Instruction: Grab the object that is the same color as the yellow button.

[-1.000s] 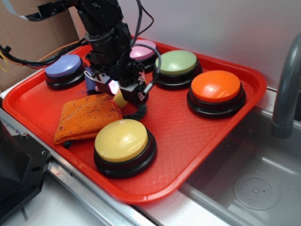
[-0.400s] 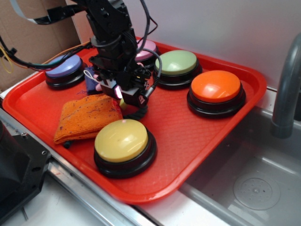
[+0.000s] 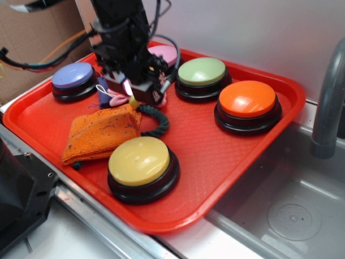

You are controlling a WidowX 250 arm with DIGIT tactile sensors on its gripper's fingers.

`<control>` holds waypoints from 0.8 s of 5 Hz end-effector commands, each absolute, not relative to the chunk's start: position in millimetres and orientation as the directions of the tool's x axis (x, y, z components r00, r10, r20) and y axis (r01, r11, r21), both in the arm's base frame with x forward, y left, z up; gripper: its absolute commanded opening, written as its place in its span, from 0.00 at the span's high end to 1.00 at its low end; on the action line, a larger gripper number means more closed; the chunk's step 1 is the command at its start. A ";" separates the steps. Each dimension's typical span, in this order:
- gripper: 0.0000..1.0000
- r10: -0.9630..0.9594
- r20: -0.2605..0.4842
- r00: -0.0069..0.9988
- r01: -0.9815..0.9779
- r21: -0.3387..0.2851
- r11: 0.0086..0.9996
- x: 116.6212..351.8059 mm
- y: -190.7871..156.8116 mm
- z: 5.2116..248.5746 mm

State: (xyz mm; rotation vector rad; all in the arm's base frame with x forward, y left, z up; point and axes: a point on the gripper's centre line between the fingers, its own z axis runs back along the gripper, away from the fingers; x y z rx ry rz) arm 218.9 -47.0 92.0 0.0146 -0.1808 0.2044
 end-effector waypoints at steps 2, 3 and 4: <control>1.00 0.131 0.130 0.983 -0.122 -0.077 0.990 196.7 14.4 196.2; 1.00 0.125 0.127 0.984 -0.112 -0.104 0.988 183.6 31.1 209.6; 1.00 0.169 0.118 0.978 -0.156 -0.112 0.981 181.1 30.4 207.8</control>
